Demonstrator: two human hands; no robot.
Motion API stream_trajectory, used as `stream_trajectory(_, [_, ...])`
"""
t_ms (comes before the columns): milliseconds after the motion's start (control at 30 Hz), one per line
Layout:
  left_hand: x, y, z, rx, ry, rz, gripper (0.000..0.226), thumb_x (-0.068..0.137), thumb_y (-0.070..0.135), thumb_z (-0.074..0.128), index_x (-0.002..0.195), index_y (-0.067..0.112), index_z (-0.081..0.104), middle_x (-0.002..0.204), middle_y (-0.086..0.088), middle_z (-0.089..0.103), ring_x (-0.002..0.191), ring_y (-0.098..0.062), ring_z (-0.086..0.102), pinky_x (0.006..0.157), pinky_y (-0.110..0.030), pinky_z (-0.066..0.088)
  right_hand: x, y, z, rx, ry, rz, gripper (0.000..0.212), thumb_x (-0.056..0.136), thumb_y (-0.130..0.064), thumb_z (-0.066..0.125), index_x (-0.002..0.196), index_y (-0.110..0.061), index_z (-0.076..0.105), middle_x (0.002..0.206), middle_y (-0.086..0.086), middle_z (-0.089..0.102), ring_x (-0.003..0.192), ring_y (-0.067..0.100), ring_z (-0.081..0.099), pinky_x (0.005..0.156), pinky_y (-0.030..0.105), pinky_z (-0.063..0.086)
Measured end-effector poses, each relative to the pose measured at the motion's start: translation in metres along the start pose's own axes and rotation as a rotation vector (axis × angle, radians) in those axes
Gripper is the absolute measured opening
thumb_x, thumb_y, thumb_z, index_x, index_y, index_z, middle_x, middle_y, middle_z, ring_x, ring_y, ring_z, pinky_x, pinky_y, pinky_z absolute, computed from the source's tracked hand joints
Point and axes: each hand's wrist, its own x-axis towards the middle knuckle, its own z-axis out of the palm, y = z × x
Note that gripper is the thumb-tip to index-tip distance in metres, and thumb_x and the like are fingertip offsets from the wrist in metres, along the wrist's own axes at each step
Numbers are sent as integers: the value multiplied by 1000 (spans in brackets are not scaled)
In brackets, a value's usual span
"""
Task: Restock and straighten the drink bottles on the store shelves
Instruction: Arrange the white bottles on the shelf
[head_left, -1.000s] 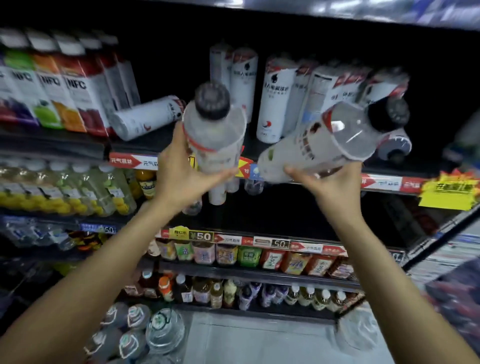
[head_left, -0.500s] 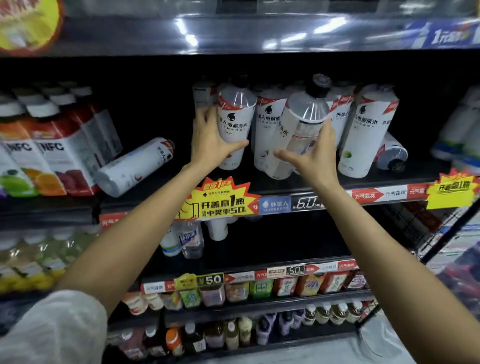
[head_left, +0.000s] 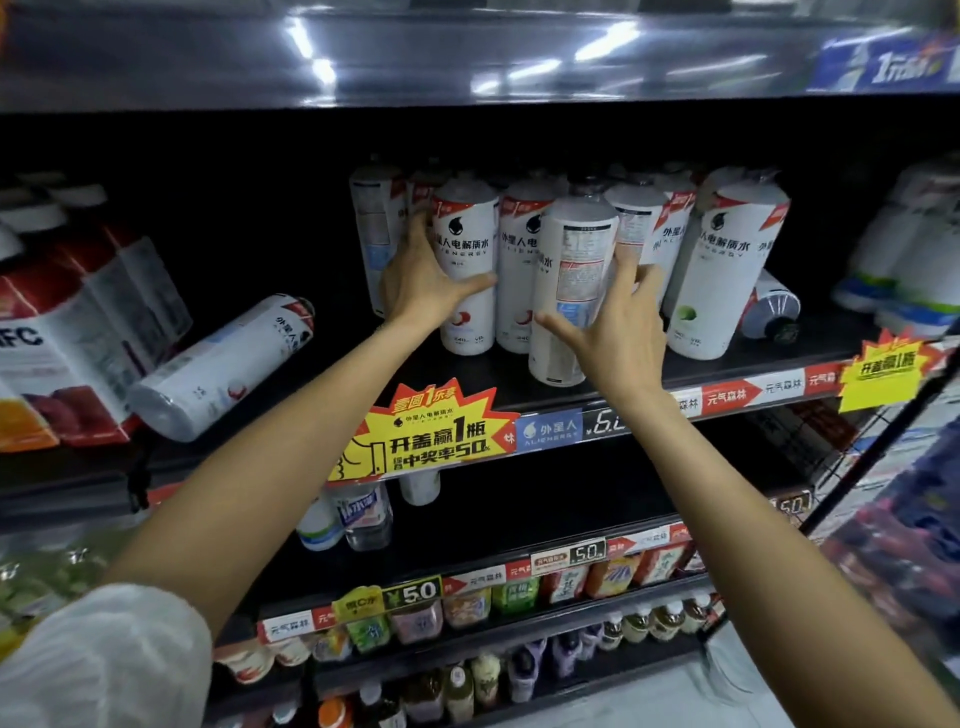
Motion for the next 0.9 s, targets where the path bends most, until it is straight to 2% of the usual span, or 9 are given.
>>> stream_trajectory(100, [-2,3,-2,-8,25,32,105,63,48,84,144,14,26,143,-7,46,123,-30,52,93,-43,49,-5,-4,3,-16,40,-29,98,74,-46,76,146,-6,23,120,17,44,92,34,57,61,35,42])
stream_trajectory(267, [-12,10,-4,3,66,23,98,70,38,82,145,11,24,145,-12,39,126,-33,48,95,-44,47,-2,-9,2,-16,44,-38,98,75,-41,77,148,-7,20,124,18,43,97,35,57,68,42,50])
stream_trajectory(367, [-20,17,-8,13,12,-11,82,84,28,72,148,12,23,146,-12,40,125,-32,49,95,-39,44,-5,-5,0,10,3,-59,97,78,-32,77,150,-8,16,122,19,42,94,35,55,71,44,51])
stream_trajectory(467, [-28,26,-19,-51,-60,-19,58,90,22,63,140,12,36,129,-9,58,113,-28,58,82,-28,43,-11,5,-5,74,-52,-89,92,81,-21,75,150,-8,16,124,19,41,98,33,53,78,40,50])
stream_trajectory(533, [-39,36,-28,-74,-112,-11,50,90,23,61,135,11,42,122,-7,62,111,-26,59,81,-25,42,-17,10,-10,118,-68,-86,83,85,-23,71,149,-9,20,130,17,40,109,28,50,82,34,47])
stream_trajectory(633, [-63,50,-38,-76,-168,11,60,91,28,60,144,16,34,138,-5,53,123,-24,52,98,-34,43,-30,15,-18,117,-24,-186,59,90,-24,63,141,-9,37,134,11,45,118,26,46,82,23,38])
stream_trajectory(733, [-101,59,-42,-73,-142,89,61,92,32,59,146,23,32,147,1,43,130,-18,45,106,-38,40,-45,22,-29,118,-21,-374,40,91,-18,58,130,-8,52,127,10,53,113,27,50,83,26,39])
stream_trajectory(800, [-128,61,-41,-113,-77,196,48,93,32,58,137,21,45,133,6,55,121,-13,52,102,-38,44,-53,31,-39,99,-24,-477,33,91,-17,56,123,-7,57,117,10,59,103,28,54,82,32,42])
stream_trajectory(900, [-169,55,-31,-102,56,369,30,93,31,54,119,18,62,107,13,67,101,-9,63,88,-36,52,-71,49,-57,107,-101,-584,26,90,-18,53,114,-8,61,98,8,66,85,27,61,69,36,48])
